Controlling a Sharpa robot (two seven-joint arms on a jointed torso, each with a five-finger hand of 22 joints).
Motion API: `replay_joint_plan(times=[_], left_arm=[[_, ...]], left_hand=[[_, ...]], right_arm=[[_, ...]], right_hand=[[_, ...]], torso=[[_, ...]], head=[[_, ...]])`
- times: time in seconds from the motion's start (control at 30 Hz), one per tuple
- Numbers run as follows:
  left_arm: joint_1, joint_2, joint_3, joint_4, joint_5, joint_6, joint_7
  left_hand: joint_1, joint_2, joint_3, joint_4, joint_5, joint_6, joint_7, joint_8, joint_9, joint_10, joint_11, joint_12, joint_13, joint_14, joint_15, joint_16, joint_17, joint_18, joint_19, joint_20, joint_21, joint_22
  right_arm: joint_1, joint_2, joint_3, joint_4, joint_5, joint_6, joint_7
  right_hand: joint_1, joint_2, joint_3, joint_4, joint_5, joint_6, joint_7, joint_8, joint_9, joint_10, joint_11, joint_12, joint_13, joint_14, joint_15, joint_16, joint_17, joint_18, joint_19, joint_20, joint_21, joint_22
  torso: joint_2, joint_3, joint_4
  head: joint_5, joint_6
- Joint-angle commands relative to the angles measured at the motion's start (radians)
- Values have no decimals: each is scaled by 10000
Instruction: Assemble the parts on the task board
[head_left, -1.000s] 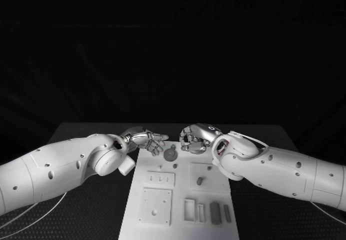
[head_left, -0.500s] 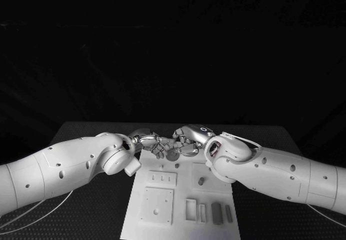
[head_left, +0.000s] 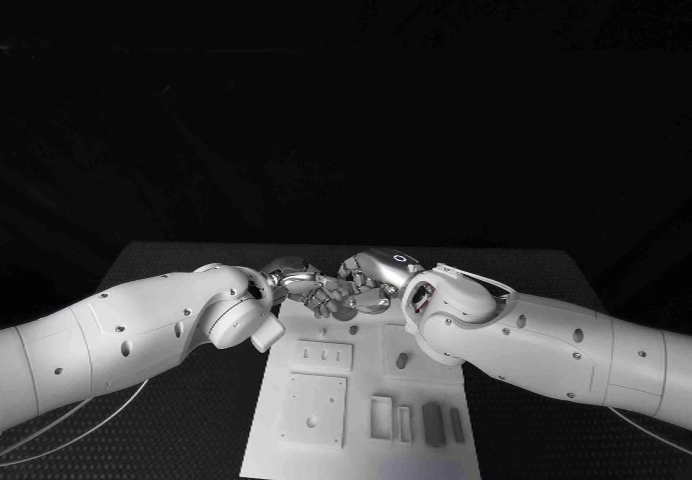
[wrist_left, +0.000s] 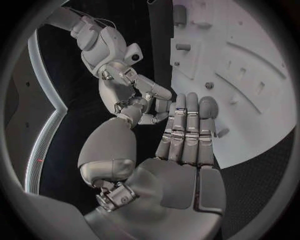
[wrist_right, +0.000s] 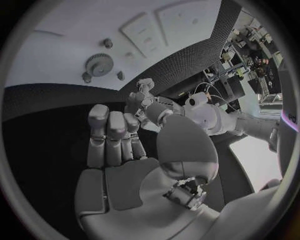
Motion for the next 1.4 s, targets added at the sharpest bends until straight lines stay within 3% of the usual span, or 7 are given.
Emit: replay_joint_plan(times=[0.03, 0.43, 0.57, 0.87, 1.4], left_arm=[[12, 34, 5, 42, -42, 176, 21], [12, 63, 5, 42, 38, 155, 79], [12, 61, 5, 66, 49, 145, 77], [12, 21, 5, 69, 54, 157, 18], [11, 35, 5, 6, 54, 83, -9]], left_hand=[[19, 154, -19, -89, -41, 86, 9, 67, -1, 58, -19, 42, 16, 37, -14, 0, 22, 197, -28, -10, 46, 155], [100, 586, -98, -291, -40, 248, -58, 124, -7, 188, -89, 80, 58, 71, -31, 0, 86, 189, -10, -26, 61, 133], [188, 871, -81, -421, -38, 324, -90, 148, -10, 255, -123, 100, 79, 81, -38, -6, 109, 187, -6, -33, 66, 126], [711, 1707, 115, -1201, -22, 653, -213, 241, -33, 544, -259, 196, 165, 217, -90, 21, 191, 154, 41, -72, 115, 120], [748, 1813, 653, -1286, -27, 997, -332, 332, -28, 842, -388, 292, 272, 428, -192, 174, 329, 82, 146, -157, 186, 110]], right_arm=[[0, 50, -2, 2, -160, 161, -22], [-1, 203, -77, -85, -160, 215, -27], [-1, 201, -86, -99, -160, 216, -41], [-1, 186, -93, -135, -160, 243, -46], [-1, 203, -109, -105, -74, 258, -8]], right_hand=[[1, -95, 64, 16, -45, 1977, -367, -56, 0, -419, -375, -60, -15, 19, -42, -25, -13, 541, 45, 7, 27, 61], [-2, -119, 104, 15, -45, 1989, -367, -77, -8, -413, -375, -65, -18, 27, -41, -29, -17, 541, 54, 11, 24, 57], [-3, -128, 119, 16, -45, 1992, -367, -84, -12, -411, -375, -66, -19, 28, -41, -32, -19, 541, 57, 12, 22, 56], [-6, -144, 147, 16, -44, 1998, -367, -98, -17, -407, -375, -69, -21, 33, -41, -35, -23, 541, 63, 15, 20, 53], [-16, -186, 208, 16, -45, 2010, -366, -128, -29, -400, -374, -74, -24, 40, -40, -42, -29, 541, 73, 20, 13, 47]], torso=[[-5, -6, -4], [-5, -3, 4], [-6, -7, 2], [-9, -7, -6], [-4, -5, -4]], head=[[-11, -7], [-16, -33], [-16, -38], [-27, -43], [-34, -64]])
